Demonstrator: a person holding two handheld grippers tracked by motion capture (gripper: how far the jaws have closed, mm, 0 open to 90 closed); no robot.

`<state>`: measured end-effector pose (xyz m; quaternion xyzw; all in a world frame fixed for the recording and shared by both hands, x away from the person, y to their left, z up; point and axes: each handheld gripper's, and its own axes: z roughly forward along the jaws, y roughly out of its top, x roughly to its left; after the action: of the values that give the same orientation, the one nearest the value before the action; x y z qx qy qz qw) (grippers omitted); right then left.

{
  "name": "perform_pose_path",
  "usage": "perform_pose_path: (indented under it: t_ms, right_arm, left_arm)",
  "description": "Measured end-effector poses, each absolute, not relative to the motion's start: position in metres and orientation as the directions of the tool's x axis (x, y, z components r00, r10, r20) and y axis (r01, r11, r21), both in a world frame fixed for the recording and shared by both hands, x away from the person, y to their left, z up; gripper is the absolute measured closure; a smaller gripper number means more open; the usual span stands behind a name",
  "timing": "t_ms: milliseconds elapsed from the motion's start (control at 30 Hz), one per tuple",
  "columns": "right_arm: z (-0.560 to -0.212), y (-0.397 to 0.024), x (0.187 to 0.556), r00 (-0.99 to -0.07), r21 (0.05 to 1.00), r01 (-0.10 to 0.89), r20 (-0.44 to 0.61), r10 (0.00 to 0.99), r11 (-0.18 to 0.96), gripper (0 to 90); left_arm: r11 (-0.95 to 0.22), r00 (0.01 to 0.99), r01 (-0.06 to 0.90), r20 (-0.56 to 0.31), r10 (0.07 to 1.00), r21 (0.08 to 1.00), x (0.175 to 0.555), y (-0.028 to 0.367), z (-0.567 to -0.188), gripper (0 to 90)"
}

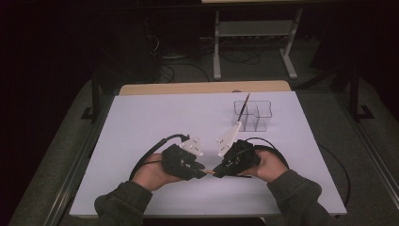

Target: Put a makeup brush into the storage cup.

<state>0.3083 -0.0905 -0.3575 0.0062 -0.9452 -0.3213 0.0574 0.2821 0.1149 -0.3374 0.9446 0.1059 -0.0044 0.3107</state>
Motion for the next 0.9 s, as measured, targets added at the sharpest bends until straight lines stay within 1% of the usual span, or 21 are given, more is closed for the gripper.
perform_pose_path:
  t_ms: [267,367,467,567,700,867,900]
  right_arm:
    - [-0.359,-0.101,0.310,-0.993,0.636,0.063,0.119,-0.017,0.769,82.8]
    - [-0.359,-0.102,0.310,-0.992,0.642,0.075,0.125,-0.008,0.763,82.8]
    - [-0.361,-0.101,0.310,-0.993,0.658,0.062,0.116,-0.019,0.751,82.8]
    - [-0.362,-0.099,0.309,-0.993,0.664,0.055,0.116,-0.031,0.745,82.8]
    - [-0.362,-0.095,0.308,-0.992,0.665,0.045,0.115,-0.042,0.746,82.8]
    - [-0.360,-0.094,0.307,-0.992,0.682,0.039,0.115,-0.054,0.730,82.8]
    - [-0.360,-0.094,0.307,-0.992,0.684,0.036,0.111,-0.056,0.729,82.8]
  left_arm:
    - [-0.741,0.962,0.260,-0.097,0.257,0.619,0.282,0.129,-0.342,64.9]
    - [-0.730,0.959,0.267,-0.101,0.263,0.629,0.281,0.130,-0.344,61.6]
    - [-0.718,0.960,0.268,-0.114,0.256,0.643,0.281,0.128,-0.343,59.1]
    - [-0.720,0.965,0.253,-0.112,0.239,0.647,0.281,0.124,-0.342,58.4]
    - [-0.728,0.969,0.237,-0.107,0.222,0.643,0.281,0.117,-0.341,61.0]
    - [-0.741,0.977,0.207,-0.099,0.188,0.639,0.281,0.112,-0.340,70.6]
    - [-0.739,0.976,0.214,-0.108,0.189,0.639,0.281,0.111,-0.340,72.1]
